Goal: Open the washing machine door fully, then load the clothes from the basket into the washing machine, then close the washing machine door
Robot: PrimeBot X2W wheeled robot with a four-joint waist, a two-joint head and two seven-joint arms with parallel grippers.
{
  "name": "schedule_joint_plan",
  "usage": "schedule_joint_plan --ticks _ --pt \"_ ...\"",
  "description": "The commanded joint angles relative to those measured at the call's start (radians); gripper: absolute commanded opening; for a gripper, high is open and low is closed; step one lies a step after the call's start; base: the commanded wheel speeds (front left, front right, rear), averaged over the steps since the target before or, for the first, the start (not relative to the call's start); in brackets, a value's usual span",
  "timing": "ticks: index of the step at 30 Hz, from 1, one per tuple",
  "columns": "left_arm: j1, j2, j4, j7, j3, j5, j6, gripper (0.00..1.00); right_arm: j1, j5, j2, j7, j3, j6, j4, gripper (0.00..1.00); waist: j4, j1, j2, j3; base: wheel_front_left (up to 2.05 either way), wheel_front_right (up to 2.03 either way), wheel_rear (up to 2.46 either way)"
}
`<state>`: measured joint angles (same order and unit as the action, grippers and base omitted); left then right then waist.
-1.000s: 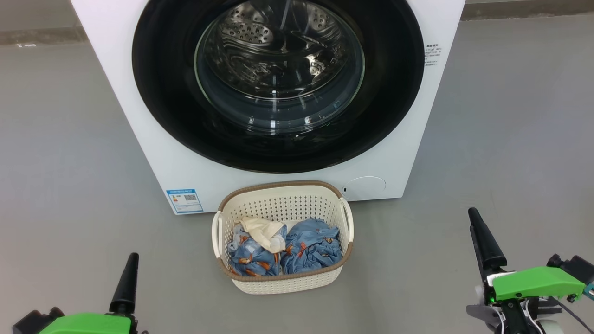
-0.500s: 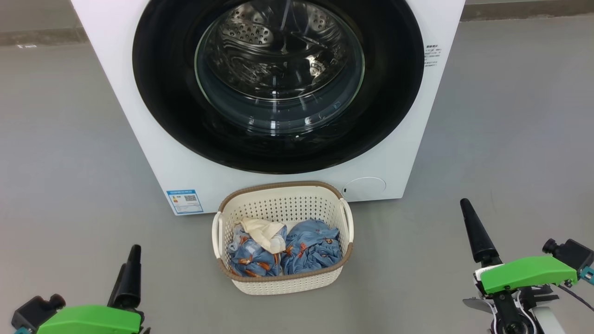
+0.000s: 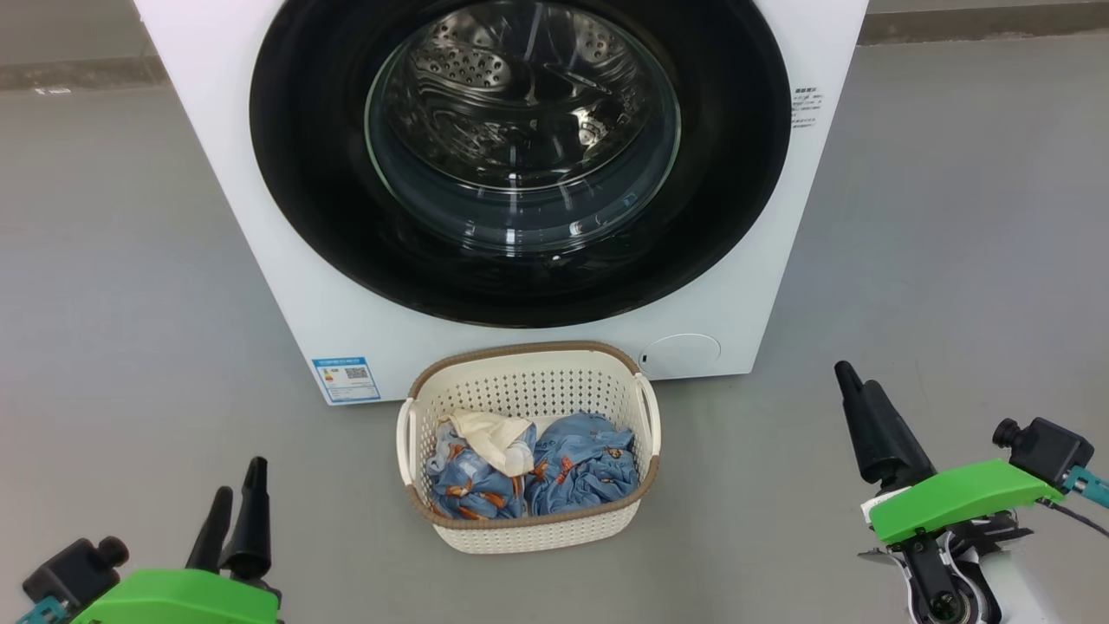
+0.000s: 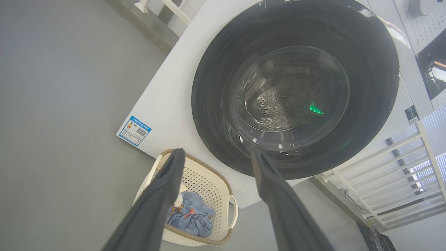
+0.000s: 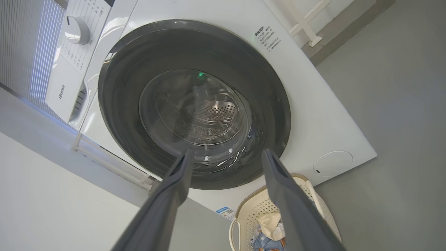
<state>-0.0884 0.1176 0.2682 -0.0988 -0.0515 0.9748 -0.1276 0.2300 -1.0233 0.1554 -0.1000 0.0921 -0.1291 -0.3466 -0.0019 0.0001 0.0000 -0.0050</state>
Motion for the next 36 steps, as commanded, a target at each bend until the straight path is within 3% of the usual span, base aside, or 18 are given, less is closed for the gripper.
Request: schedule_joint_plan --ticks 1,36 --pt "-0.057 0.032 -0.021 -0.012 0.019 -0.027 -0.002 1.00 0.048 0.030 0.014 -0.013 0.024 -0.001 0.021 1.00 0.000 -0.0001 0.0000 0.000 0.00 0.00 0.00" --pt "-0.081 0.069 0.022 -0.113 -0.011 -0.537 0.005 1.00 0.130 0.495 0.034 -0.108 0.087 -0.001 -0.112 1.00 0.003 -0.0001 0.0000 -0.003 0.00 0.00 0.00"
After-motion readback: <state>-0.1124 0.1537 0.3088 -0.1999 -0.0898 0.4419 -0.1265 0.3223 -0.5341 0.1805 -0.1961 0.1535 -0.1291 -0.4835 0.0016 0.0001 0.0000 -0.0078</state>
